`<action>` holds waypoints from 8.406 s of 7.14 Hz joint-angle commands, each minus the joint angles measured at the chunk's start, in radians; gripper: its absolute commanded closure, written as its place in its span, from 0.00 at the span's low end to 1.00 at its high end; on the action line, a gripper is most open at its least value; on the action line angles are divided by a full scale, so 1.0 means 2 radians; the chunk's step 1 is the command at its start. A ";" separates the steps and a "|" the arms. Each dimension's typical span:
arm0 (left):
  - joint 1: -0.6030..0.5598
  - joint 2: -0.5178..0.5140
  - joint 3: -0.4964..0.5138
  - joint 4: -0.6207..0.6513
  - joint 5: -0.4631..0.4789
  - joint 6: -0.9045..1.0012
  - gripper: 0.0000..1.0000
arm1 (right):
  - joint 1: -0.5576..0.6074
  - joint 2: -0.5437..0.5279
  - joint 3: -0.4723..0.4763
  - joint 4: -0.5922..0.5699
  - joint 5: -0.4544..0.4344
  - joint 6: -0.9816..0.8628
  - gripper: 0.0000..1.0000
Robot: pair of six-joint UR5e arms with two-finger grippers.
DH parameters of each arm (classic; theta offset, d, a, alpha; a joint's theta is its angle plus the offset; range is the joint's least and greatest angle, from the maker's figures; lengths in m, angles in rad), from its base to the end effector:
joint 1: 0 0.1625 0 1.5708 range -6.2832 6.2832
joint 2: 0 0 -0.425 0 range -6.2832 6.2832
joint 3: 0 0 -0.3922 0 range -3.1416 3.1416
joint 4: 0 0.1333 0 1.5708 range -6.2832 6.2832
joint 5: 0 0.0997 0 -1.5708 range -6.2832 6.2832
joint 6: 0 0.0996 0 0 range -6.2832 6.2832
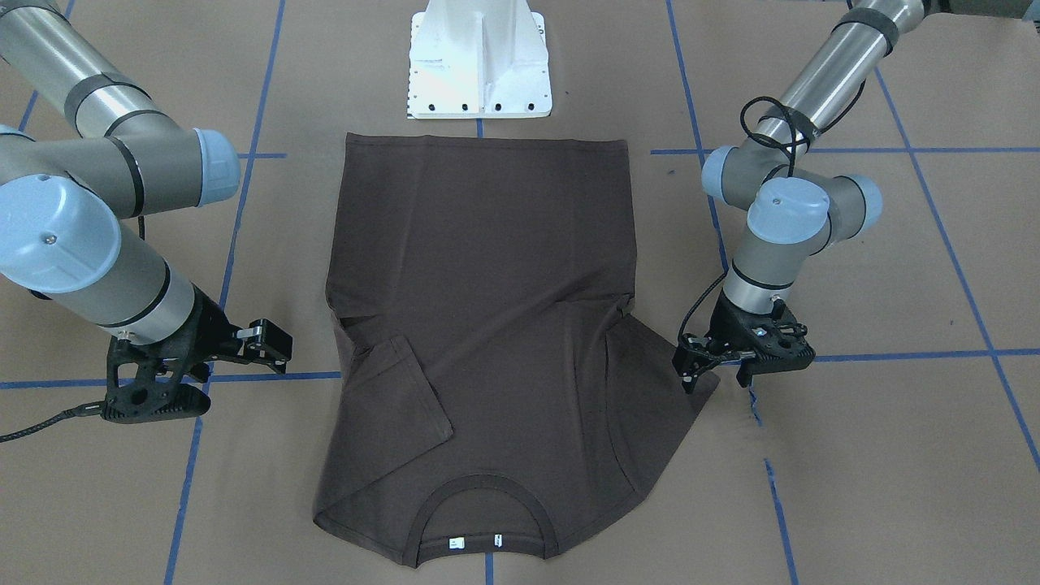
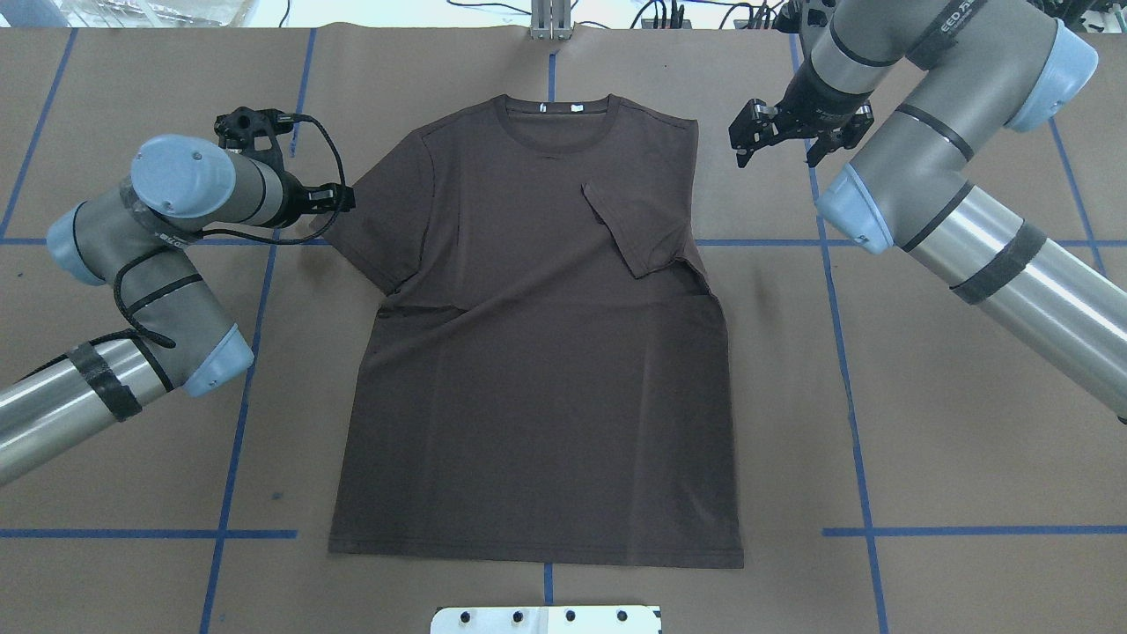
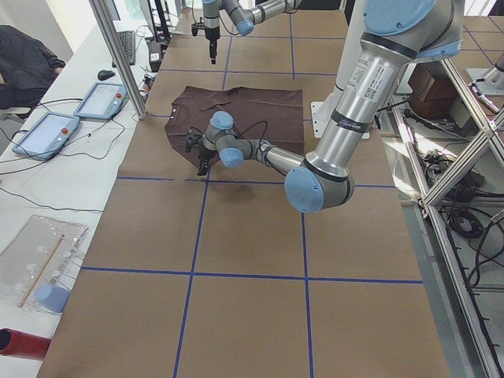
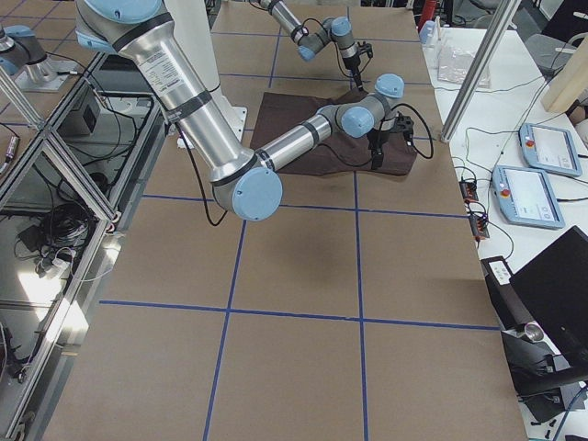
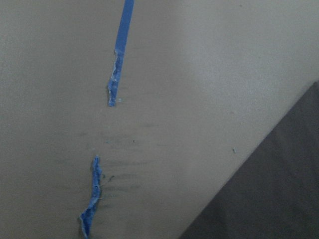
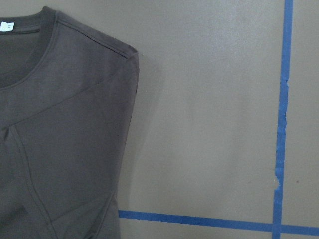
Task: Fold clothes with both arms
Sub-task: 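Release the sleeve and raise the right gripper while the left arm approaches, then grasp the other sleeve with the left gripper and fold it inward, then release the sleeve with the left gripper while the right gripper moves to the hem, then move the left gripper down to the hem corner nearest the robot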
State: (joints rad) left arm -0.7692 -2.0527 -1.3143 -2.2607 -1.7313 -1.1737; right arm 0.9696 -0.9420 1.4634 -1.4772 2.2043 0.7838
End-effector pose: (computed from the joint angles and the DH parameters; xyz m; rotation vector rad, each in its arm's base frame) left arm 0.4342 -0.5837 0.4323 0.3796 0.8471 -0.2717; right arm -0.3447 -0.6340 0.3189 0.0656 -0.8497 -0.0233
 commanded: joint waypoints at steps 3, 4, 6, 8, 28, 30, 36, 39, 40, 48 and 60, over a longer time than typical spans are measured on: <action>0.004 -0.001 0.001 0.002 0.000 0.001 0.24 | 0.000 0.000 0.000 -0.001 0.000 0.000 0.00; 0.004 -0.001 0.001 0.004 0.000 0.000 0.46 | 0.000 0.000 0.000 -0.001 0.000 0.000 0.00; 0.004 -0.001 -0.001 0.005 0.000 0.003 0.90 | 0.000 -0.001 0.000 0.000 0.000 0.000 0.00; 0.004 -0.001 -0.002 0.007 0.000 0.004 1.00 | 0.001 -0.001 0.000 0.000 0.000 0.000 0.00; 0.078 -0.202 0.069 0.116 0.011 -0.143 0.01 | 0.001 -0.006 0.005 0.003 0.001 0.001 0.00; 0.075 -0.202 0.044 0.122 0.006 -0.135 0.00 | 0.001 -0.007 0.006 0.002 0.004 0.003 0.00; 0.072 -0.016 -0.261 0.286 -0.026 0.038 0.00 | -0.259 -0.242 0.284 0.100 -0.203 0.353 0.00; 0.071 -0.010 -0.264 0.286 -0.026 0.038 0.00 | -0.418 -0.271 0.309 0.096 -0.325 0.469 0.01; 0.071 -0.009 -0.265 0.286 -0.025 0.038 0.00 | -0.436 -0.273 0.305 0.091 -0.331 0.479 0.01; 0.071 -0.008 -0.277 0.286 -0.026 0.038 0.00 | -0.436 -0.276 0.298 0.088 -0.318 0.479 0.27; 0.120 0.134 -0.384 0.237 -0.019 -0.152 0.00 | -0.429 -0.287 0.339 0.094 -0.305 0.474 1.00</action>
State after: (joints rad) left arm -0.5951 -1.8746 -1.9945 -1.7855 -1.7820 -1.3524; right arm 0.1075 -1.5105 2.1191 -1.2931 1.5900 1.7341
